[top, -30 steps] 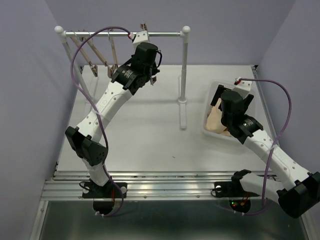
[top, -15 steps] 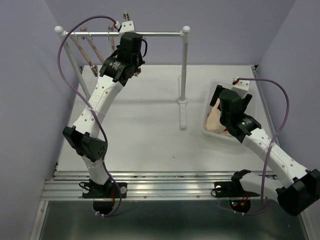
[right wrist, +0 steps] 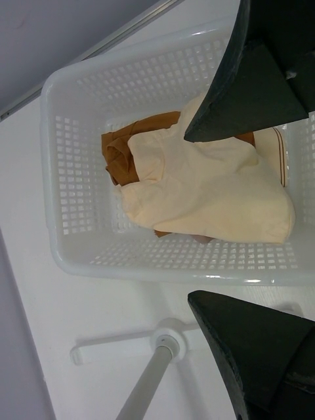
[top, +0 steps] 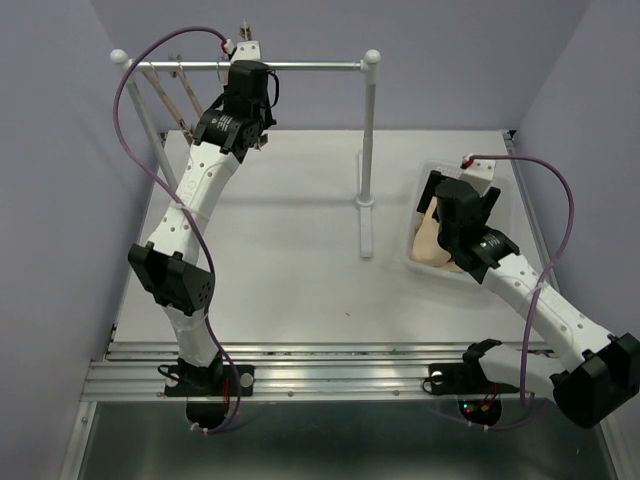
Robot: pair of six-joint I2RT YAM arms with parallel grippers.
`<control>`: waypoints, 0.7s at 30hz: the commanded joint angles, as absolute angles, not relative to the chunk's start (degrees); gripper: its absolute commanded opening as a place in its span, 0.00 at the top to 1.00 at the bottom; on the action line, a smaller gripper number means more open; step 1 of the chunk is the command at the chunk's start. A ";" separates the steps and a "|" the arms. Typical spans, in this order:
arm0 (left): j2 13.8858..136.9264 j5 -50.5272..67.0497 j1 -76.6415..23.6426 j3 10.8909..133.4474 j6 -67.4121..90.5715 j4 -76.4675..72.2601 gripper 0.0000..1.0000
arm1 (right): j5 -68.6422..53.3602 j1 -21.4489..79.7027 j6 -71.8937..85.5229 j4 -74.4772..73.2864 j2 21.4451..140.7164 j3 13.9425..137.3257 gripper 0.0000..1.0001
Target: Remove the underwear clipped to the hanger
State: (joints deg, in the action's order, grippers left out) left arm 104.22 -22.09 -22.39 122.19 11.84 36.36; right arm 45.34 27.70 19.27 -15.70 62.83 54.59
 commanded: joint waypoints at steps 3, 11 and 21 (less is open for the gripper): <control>103.62 -19.87 -21.45 121.47 10.28 35.51 1.00 | 45.44 27.33 19.25 -12.30 62.67 57.04 0.00; 99.59 -18.81 -21.45 117.25 12.39 34.20 0.57 | 44.39 27.33 18.81 -12.39 62.84 57.04 0.00; 89.49 -13.99 -21.45 112.60 14.06 28.04 0.29 | 40.70 27.33 18.11 -11.60 61.88 56.60 0.00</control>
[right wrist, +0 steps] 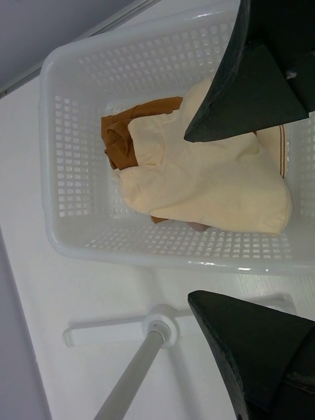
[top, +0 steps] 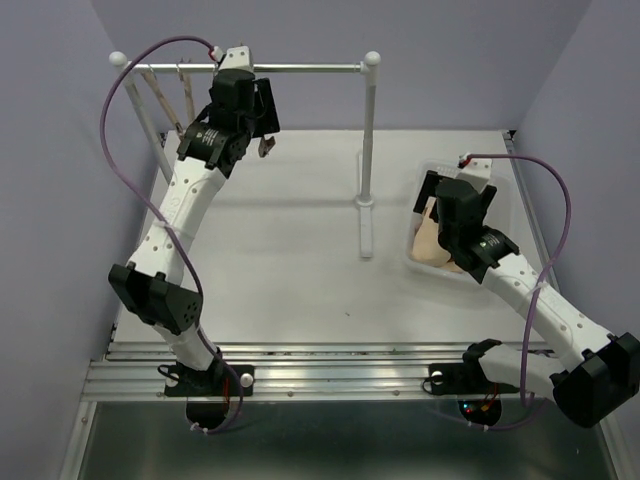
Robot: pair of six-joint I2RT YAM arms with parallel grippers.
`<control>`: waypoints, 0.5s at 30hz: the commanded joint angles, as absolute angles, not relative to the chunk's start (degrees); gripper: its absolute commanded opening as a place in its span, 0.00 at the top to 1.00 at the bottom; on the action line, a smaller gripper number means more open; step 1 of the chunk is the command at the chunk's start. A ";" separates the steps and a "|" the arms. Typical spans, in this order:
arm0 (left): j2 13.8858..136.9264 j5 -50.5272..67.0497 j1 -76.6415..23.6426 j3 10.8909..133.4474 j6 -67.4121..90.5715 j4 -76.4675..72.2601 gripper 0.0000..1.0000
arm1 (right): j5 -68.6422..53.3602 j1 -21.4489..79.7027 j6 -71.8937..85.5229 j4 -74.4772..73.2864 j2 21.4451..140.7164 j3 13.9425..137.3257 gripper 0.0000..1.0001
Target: Remove the underwear clipped to the hanger
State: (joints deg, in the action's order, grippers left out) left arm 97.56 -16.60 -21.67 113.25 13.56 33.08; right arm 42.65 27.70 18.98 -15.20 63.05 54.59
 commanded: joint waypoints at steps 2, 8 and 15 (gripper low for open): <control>87.72 -12.67 -21.53 111.80 14.41 26.81 0.22 | 39.73 27.33 17.93 -11.16 61.35 56.34 0.00; 79.82 -9.85 -22.06 107.93 14.68 23.91 0.01 | 36.57 27.33 17.31 -9.41 59.33 55.20 0.00; 70.86 -14.13 -22.50 101.52 15.38 21.80 0.01 | 36.99 27.33 20.47 -7.38 57.57 54.23 0.00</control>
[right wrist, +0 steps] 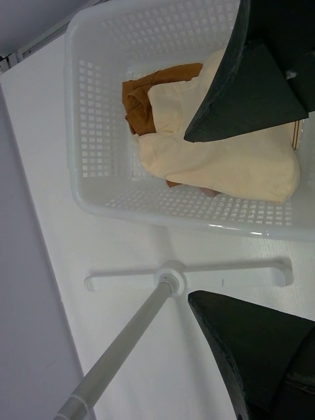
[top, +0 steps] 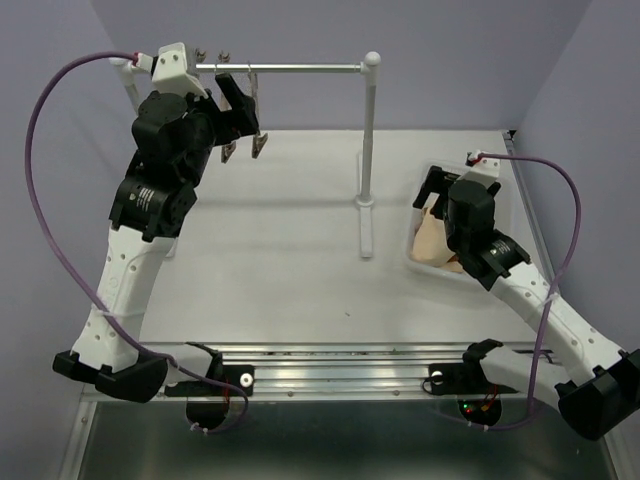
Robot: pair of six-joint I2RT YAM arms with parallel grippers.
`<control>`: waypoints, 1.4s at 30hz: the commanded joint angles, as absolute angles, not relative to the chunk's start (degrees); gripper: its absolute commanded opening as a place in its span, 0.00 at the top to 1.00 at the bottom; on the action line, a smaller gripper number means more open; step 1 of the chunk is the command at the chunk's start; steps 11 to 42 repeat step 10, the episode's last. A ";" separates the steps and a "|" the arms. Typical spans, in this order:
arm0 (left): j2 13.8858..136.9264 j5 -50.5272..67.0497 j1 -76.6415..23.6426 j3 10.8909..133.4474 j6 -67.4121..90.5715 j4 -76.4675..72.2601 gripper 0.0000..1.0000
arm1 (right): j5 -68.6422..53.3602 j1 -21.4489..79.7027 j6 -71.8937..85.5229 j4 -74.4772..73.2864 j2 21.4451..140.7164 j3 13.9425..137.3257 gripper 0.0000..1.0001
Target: Remove the underwear clipped to the hanger
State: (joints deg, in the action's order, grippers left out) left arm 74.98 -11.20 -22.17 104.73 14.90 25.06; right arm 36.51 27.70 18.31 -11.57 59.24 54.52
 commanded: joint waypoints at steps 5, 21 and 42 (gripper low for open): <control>64.70 -20.73 -22.59 93.44 17.49 21.36 0.01 | 37.44 27.33 22.76 -7.56 56.96 54.58 0.00; 60.39 -25.49 -22.50 89.57 19.07 22.76 0.01 | 36.91 27.33 23.37 -5.89 54.15 52.39 0.00; 60.39 -25.49 -22.50 89.57 19.07 22.76 0.01 | 36.91 27.33 23.37 -5.89 54.15 52.39 0.00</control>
